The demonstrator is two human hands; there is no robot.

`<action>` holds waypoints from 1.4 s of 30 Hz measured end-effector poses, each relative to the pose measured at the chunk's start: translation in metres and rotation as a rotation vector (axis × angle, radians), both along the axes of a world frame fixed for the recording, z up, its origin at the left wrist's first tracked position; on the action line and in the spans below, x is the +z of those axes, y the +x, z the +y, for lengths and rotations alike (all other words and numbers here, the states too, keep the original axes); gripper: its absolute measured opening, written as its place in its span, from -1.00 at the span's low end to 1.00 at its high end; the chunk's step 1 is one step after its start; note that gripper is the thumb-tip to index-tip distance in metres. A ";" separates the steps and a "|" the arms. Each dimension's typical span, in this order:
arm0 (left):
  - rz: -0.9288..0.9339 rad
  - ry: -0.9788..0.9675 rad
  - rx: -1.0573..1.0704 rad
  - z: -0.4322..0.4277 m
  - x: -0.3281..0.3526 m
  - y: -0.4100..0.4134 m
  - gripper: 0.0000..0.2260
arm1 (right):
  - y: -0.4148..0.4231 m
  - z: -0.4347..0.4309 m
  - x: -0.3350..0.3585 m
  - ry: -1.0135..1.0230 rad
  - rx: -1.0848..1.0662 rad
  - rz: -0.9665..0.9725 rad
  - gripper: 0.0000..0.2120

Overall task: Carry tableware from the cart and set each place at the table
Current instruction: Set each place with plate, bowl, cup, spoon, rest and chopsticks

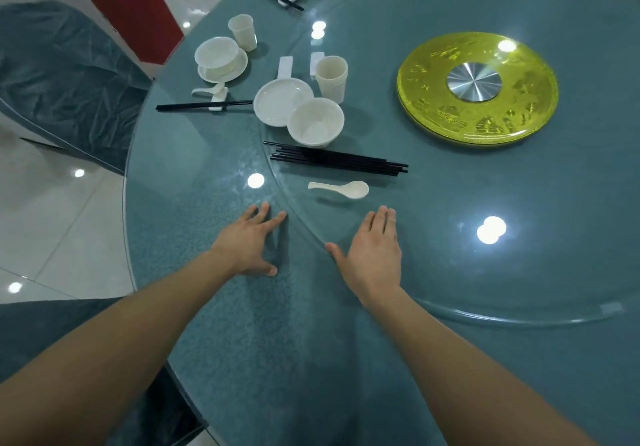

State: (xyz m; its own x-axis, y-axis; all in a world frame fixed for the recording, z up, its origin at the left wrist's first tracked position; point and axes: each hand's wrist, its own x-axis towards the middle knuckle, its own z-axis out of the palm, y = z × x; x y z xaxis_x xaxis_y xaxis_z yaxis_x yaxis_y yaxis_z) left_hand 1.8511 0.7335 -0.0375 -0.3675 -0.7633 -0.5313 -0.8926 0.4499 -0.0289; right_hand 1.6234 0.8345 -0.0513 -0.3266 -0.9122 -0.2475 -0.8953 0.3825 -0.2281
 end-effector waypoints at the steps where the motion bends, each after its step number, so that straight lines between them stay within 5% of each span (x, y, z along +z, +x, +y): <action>1: -0.001 0.000 0.001 0.000 0.000 0.000 0.22 | -0.004 0.004 -0.001 -0.012 0.003 -0.006 0.07; 15: -0.065 0.005 -0.048 -0.004 -0.003 0.002 0.23 | -0.057 0.057 -0.012 -0.138 -0.078 -0.047 0.01; 19: -0.090 0.009 -0.095 -0.008 -0.006 0.001 0.24 | -0.051 0.078 -0.012 -0.314 -0.197 -0.034 -0.36; 23: -0.086 -0.010 -0.111 -0.009 -0.007 0.000 0.23 | -0.014 0.089 -0.011 -0.489 -0.011 -0.072 -0.60; 27: -0.085 -0.012 -0.113 -0.008 -0.008 0.000 0.24 | 0.019 0.071 -0.010 -0.417 0.146 -0.120 -0.52; 35: -0.086 -0.035 -0.124 -0.008 -0.010 0.001 0.23 | 0.023 0.065 -0.013 -0.242 0.042 -0.084 -0.34; 42: -0.076 -0.028 -0.111 -0.006 -0.008 0.001 0.22 | 0.014 0.079 -0.016 -0.226 -0.084 -0.036 -0.43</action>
State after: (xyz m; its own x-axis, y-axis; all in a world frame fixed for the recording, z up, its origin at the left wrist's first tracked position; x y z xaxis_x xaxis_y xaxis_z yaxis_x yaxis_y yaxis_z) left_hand 1.8522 0.7275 -0.0454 -0.4099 -0.7351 -0.5400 -0.8321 0.5438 -0.1087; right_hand 1.6370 0.9130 -0.0668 -0.3985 -0.9156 -0.0535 -0.8522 0.3912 -0.3476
